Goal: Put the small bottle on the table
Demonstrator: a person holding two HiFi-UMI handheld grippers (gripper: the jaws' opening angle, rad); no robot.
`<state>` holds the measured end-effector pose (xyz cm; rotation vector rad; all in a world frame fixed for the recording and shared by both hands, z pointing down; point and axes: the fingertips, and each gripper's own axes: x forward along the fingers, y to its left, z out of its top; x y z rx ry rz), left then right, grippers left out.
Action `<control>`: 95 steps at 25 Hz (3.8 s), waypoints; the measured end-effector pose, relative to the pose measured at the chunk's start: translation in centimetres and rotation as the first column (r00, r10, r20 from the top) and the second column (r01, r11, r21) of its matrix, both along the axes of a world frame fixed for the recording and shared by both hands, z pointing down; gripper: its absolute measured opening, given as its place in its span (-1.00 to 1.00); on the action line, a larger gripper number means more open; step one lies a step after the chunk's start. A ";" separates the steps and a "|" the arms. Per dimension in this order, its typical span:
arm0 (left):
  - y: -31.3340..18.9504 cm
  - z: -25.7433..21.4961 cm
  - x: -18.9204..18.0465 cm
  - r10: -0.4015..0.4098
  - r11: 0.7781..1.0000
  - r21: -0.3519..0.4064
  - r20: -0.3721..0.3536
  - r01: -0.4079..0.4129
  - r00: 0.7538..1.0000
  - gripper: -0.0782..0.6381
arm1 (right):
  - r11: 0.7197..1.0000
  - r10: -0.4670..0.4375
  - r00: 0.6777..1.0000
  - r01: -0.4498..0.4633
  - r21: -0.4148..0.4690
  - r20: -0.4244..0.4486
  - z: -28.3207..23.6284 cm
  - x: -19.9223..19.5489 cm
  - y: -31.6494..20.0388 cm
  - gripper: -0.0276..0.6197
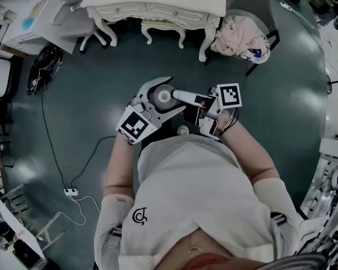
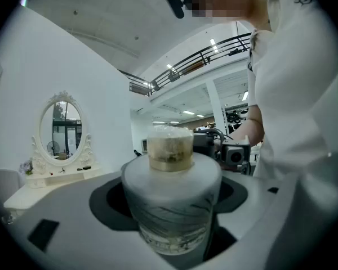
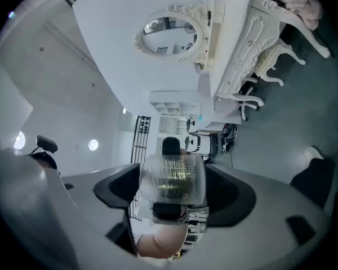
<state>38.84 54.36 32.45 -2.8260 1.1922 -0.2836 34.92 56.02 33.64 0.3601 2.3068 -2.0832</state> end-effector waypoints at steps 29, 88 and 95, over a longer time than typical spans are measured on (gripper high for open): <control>-8.9 2.5 -9.7 0.024 0.997 -0.074 -0.026 -0.026 0.999 0.20 | 0.997 0.021 0.999 -0.023 -0.078 -0.026 2.6 -9.7 -8.9 0.21; -62.5 6.9 -39.1 0.144 0.980 -0.137 0.013 -0.141 0.989 0.20 | 0.978 0.165 0.986 -0.164 -0.128 0.000 6.5 -39.4 -62.9 0.21; -64.5 10.8 -39.9 0.229 0.959 -0.176 0.016 -0.223 0.973 0.20 | 0.961 0.232 0.972 -0.233 -0.146 -0.024 10.2 -40.3 -65.2 0.21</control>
